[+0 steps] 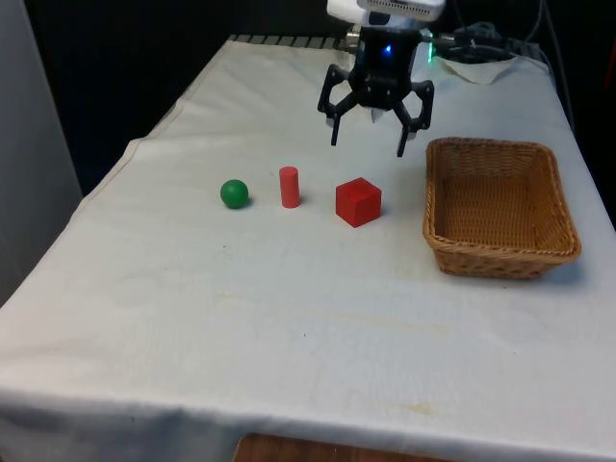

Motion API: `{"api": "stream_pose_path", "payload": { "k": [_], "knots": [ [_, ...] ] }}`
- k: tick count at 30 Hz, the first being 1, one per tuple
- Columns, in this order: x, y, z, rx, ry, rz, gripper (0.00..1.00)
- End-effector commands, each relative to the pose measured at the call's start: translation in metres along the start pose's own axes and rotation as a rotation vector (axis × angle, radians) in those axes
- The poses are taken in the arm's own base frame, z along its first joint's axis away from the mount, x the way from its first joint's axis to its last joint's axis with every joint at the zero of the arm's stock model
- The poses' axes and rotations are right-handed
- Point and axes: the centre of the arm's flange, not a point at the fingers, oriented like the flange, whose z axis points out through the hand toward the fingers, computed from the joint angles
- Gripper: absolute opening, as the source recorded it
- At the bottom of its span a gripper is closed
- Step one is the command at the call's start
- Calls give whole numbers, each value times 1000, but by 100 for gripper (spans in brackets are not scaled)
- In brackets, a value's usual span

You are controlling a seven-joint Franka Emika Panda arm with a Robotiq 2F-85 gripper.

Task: Pick up the object to the left of the cylinder and place it into the basket.

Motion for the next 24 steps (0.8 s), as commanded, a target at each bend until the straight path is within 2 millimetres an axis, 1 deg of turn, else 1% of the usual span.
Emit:
{"api": "stream_pose_path", "payload": {
  "k": [1,3,4,11,12,14,24],
  "knots": [
    [-1,0,3,-9,9,6,100],
    [-3,0,7,-15,7,8,100],
    [-3,-1,6,-4,-4,5,100],
    [-10,-2,25,-31,1,42,100],
    [-10,-3,21,-16,-7,34,100],
    [-11,-3,30,-33,-3,64,100],
    [-11,-5,39,-38,-15,129,100]
  ]
}}
